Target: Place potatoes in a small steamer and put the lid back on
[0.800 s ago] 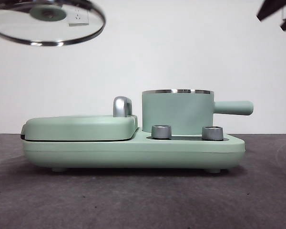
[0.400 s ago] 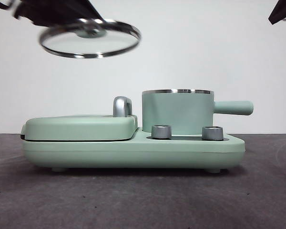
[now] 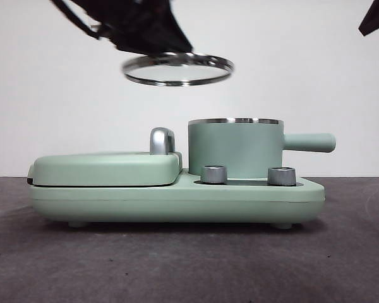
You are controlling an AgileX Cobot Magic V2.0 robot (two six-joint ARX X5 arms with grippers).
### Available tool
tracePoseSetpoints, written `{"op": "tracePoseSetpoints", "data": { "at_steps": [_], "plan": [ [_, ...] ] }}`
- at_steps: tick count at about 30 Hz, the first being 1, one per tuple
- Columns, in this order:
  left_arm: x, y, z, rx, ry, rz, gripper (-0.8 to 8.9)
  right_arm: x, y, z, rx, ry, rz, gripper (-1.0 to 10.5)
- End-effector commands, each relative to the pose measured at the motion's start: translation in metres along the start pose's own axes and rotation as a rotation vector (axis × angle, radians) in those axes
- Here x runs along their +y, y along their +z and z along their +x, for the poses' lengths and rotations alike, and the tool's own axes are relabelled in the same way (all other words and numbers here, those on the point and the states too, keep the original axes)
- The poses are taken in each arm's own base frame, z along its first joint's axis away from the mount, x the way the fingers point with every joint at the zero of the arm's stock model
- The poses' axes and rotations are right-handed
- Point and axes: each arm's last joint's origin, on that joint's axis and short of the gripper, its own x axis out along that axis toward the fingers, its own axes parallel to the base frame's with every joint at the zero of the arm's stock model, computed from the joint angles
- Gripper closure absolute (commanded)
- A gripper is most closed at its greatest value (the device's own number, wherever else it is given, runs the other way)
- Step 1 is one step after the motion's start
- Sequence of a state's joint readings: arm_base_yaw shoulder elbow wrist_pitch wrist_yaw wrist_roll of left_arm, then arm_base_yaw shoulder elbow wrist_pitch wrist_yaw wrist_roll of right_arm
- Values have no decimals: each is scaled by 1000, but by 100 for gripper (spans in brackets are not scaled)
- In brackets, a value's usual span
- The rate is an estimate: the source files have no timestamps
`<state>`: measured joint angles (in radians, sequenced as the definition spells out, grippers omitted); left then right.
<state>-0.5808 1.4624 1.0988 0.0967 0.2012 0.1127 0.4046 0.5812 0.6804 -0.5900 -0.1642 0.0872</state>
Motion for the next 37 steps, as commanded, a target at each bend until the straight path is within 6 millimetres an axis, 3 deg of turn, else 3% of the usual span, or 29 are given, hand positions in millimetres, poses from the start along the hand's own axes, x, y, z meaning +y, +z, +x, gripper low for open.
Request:
{"op": "tracePoseSetpoints", "data": {
  "at_steps": [1, 9, 18, 37],
  "plan": [
    [-1, 23, 17, -67, -11, 55, 805, 1, 0, 1, 10, 6, 14, 648],
    [1, 39, 69, -85, -72, 62, 805, 0, -2, 0, 27, -6, 17, 648],
    [1, 21, 105, -54, -87, 57, 805, 0, -3, 1, 34, -7, 21, 648],
    [2, -3, 129, -37, -104, 55, 805, 0, -6, 0, 68, -15, 27, 648]
  ]
}}
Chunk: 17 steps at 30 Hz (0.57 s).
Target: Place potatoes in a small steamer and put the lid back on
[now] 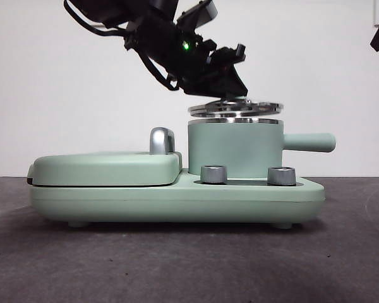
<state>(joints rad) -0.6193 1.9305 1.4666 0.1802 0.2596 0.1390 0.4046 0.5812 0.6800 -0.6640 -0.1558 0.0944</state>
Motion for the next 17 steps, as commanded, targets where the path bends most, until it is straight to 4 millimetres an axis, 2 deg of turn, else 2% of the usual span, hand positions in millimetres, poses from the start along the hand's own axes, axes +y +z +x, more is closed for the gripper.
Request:
{"op": "tracePoseSetpoints", "data": {
  "at_steps": [1, 17],
  "plan": [
    [-2, 7, 6, -42, -6, 24, 805, 1, 1, 0, -4, 0, 8, 649],
    [-1, 3, 8, -29, -6, 65, 805, 0, 1, 1, -6, -3, 34, 649]
  ]
}}
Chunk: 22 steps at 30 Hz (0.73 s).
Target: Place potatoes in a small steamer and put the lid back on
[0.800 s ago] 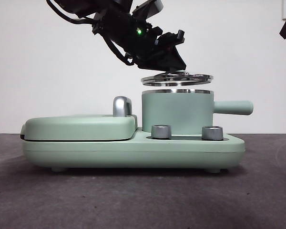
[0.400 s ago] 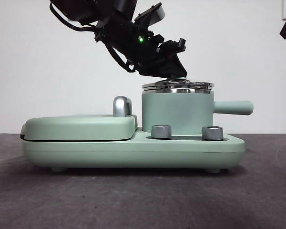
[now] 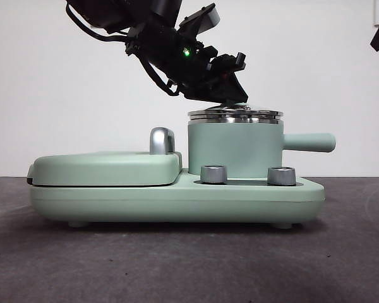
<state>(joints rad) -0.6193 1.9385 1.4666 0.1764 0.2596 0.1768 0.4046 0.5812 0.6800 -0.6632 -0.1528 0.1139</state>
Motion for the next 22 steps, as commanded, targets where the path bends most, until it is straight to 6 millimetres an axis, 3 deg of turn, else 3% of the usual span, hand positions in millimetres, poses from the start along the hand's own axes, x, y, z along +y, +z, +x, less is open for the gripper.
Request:
{"op": "tracePoseSetpoints", "data": {
  "at_steps": [1, 15, 17, 22],
  "plan": [
    [-1, 6, 6, -38, -3, 29, 805, 1, 1, 1, -5, 0, 14, 649],
    [-1, -3, 12, -14, -8, 23, 803, 1, 1, 1, -4, 1, 33, 649],
    [-1, -3, 12, -14, -8, 22, 743, 1, 1, 1, -5, 1, 33, 649],
    [-1, 2, 9, -27, -6, 21, 475, 1, 1, 1, -4, 1, 33, 648]
  ]
}}
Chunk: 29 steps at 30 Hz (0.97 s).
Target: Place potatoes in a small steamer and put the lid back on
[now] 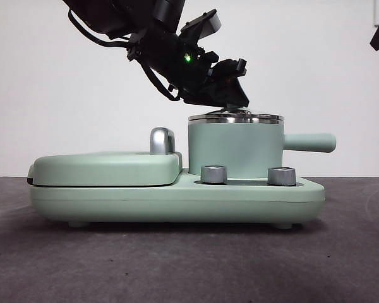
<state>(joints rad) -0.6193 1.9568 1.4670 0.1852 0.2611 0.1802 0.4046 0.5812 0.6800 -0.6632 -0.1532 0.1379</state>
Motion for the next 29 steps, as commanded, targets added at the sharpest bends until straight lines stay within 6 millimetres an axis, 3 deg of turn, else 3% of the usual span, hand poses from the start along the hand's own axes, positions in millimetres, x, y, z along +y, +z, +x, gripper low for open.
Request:
{"op": "tracePoseSetpoints", "data": {
  "at_steps": [1, 7, 16, 23, 29],
  "plan": [
    [-1, 11, 2, -42, -2, 22, 453, 1, 1, 1, -4, 1, 9, 649],
    [-1, 37, -21, -103, 4, -47, 440, 1, 1, 1, -4, 2, 9, 649],
    [15, 67, -78, -70, -24, -339, 481, 1, 1, 1, -4, 2, 9, 648],
    [20, 60, -114, -77, -22, -402, 482, 1, 1, 1, 1, 8, 10, 648],
    [7, 29, -154, -61, 4, -425, 481, 1, 1, 1, 1, 8, 10, 648]
  ]
}}
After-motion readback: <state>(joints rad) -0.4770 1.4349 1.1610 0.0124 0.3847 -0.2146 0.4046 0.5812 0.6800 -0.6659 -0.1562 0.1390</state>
